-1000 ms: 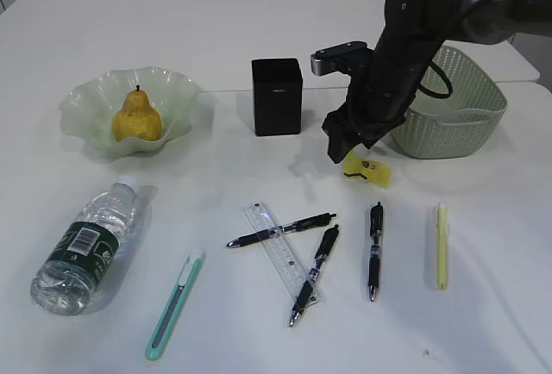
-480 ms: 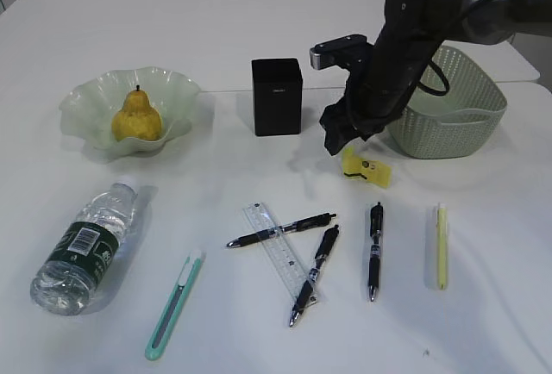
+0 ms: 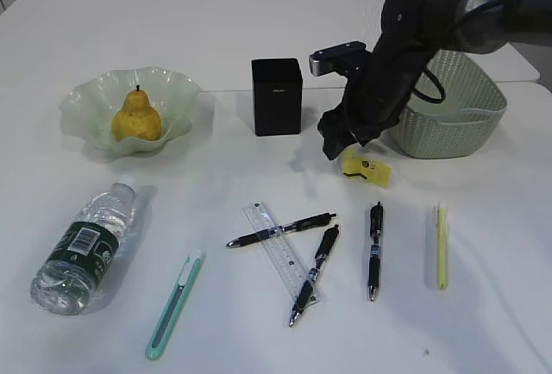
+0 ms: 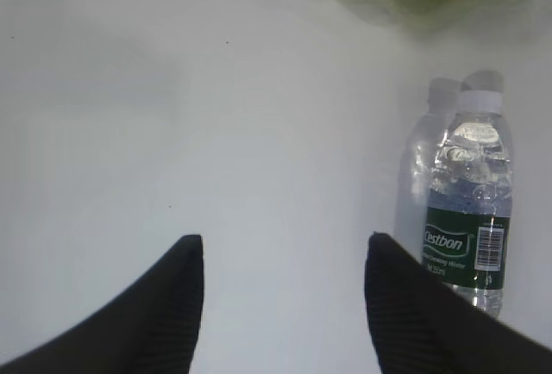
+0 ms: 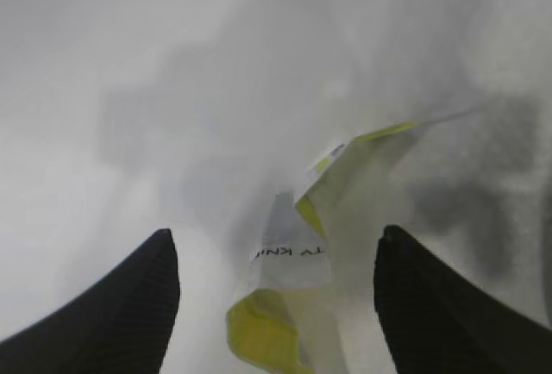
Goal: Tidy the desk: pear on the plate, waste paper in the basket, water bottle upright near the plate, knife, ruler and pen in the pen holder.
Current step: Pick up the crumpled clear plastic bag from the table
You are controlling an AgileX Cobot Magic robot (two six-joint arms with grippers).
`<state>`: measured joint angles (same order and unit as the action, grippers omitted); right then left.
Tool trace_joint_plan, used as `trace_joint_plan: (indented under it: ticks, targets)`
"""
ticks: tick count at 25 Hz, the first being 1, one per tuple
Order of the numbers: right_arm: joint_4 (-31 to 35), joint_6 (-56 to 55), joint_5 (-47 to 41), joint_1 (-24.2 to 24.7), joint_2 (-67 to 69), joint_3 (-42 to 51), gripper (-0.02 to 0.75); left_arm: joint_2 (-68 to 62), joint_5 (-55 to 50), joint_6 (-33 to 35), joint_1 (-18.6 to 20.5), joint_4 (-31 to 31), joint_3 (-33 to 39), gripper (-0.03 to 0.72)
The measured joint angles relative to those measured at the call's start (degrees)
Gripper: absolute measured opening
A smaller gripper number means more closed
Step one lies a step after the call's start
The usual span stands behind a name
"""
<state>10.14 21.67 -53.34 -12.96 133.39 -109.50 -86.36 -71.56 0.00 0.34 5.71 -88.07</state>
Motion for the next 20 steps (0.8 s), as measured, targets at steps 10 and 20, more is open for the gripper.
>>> trace_joint_plan:
  ticks: [10, 20]
  targets:
    - [0.0, -0.57, -0.24, 0.0, 1.98, -0.19, 0.552, 0.0, 0.0, 0.0, 0.0, 0.0, 0.0, 0.409]
    - [0.0, -0.57, 0.34, 0.0, 2.88, -0.19, 0.468, 0.0, 0.0, 0.0, 0.0, 0.0, 0.0, 0.396]
